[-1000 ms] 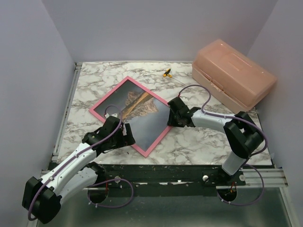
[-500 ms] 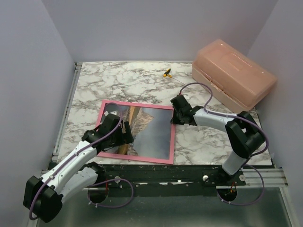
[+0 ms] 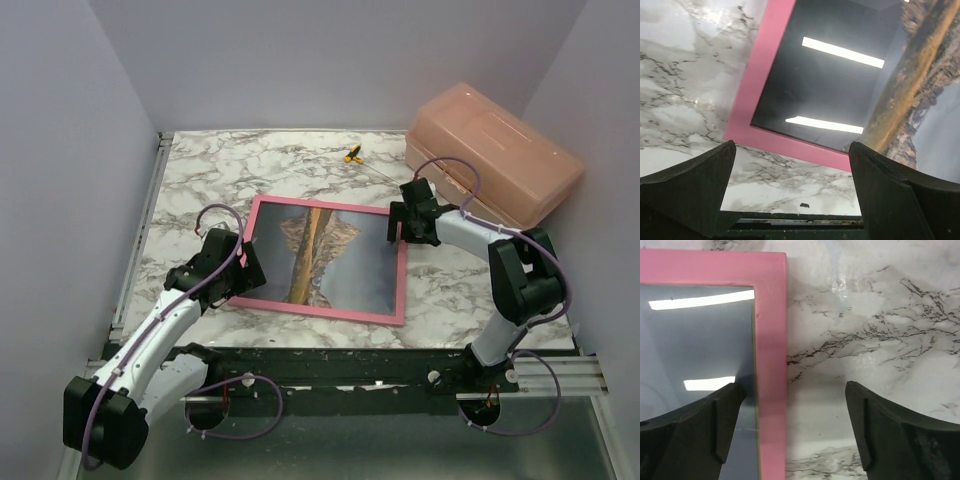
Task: Put the photo into the frame
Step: Adjust the photo frame at the center of the board.
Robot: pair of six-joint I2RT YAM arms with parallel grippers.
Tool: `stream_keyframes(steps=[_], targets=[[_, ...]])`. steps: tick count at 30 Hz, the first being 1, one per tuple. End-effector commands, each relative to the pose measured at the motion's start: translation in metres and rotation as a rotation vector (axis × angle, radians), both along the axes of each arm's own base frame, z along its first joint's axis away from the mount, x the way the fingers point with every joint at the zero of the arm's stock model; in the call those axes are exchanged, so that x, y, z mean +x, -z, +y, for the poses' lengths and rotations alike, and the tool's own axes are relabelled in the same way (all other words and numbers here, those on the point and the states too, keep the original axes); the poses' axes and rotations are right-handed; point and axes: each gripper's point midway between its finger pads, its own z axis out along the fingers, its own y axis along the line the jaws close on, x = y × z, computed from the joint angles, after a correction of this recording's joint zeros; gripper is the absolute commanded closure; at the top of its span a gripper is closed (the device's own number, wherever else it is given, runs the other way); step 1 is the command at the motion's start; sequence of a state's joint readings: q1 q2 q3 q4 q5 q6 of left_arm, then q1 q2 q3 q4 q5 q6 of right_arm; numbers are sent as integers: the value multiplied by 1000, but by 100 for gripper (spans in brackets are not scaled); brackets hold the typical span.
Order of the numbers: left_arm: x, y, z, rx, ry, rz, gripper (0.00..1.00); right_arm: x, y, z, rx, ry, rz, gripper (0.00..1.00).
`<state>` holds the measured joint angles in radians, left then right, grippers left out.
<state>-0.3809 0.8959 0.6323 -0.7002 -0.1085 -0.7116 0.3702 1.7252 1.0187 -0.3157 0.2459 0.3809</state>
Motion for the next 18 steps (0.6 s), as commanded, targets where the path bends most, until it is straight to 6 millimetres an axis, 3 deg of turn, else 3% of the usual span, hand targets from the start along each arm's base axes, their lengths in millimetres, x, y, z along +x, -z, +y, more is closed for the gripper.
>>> stream_keyframes(steps=[1, 9, 18], targets=[[16, -3, 22, 40, -88, -17, 2, -34, 16, -14, -50, -9, 134, 1], [34, 26, 32, 61, -131, 67, 1, -84, 0, 26, 275, -52, 154, 0], [32, 43, 14, -5, -52, 121, 2, -124, 10, 36, 407, -24, 229, 0]])
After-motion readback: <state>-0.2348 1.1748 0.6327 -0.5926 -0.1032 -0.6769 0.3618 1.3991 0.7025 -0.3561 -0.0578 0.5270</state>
